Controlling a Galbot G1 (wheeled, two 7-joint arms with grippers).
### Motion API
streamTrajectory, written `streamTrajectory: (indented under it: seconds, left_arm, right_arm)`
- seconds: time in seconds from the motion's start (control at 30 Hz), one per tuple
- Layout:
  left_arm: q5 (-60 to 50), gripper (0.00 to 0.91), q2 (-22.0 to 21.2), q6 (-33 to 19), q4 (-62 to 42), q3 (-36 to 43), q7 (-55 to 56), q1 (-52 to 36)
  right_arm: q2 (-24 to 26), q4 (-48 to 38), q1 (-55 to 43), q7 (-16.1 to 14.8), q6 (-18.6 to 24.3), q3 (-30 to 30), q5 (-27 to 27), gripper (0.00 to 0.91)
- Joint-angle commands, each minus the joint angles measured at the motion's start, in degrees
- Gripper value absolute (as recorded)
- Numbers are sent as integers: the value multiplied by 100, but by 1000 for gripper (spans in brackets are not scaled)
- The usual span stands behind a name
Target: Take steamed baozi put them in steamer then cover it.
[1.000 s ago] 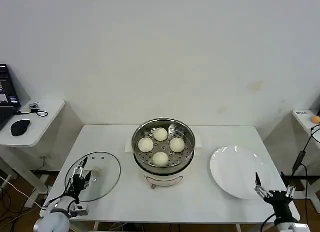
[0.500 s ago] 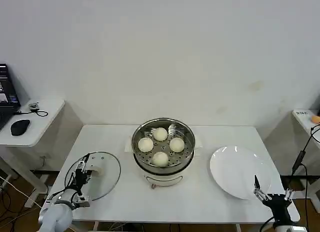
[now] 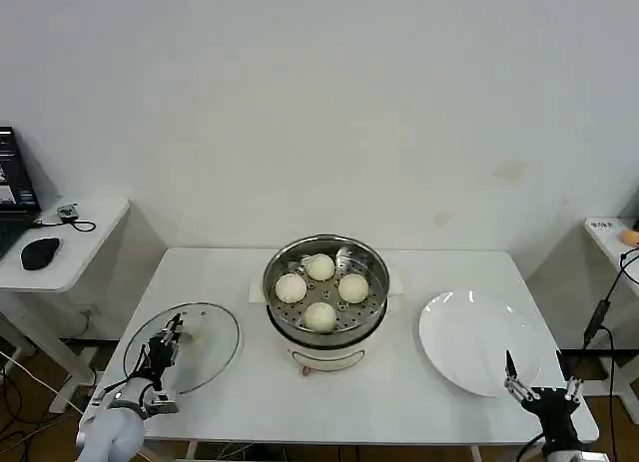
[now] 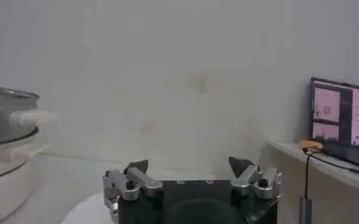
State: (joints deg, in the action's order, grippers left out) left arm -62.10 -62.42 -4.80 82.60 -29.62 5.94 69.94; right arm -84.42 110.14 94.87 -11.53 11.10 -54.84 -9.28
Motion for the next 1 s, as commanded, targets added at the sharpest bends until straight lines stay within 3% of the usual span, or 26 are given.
streamTrajectory:
  seconds: [0.03, 0.23, 0.6, 0.8, 1.0]
  left_arm:
    - [-75, 0, -20, -38, 281, -203, 420, 108]
    - [-403, 0, -20, 34, 981, -511, 725, 379]
    - [60, 0, 378, 1189, 2829, -584, -374, 466]
    - [413, 0, 668, 1899, 3475, -248, -918, 310]
    - [123, 0, 580, 2561, 3815, 479, -1474, -74]
  right_arm:
    - [-19, -24, 10, -3, 21, 43, 34, 907]
    - [-4, -27, 27, -27, 18, 81, 64, 907]
    - [162, -196, 113, -113, 76, 128, 147, 907]
    - [181, -179, 135, -139, 120, 285, 250, 907]
    - [140, -131, 168, -136, 145, 435, 365, 907]
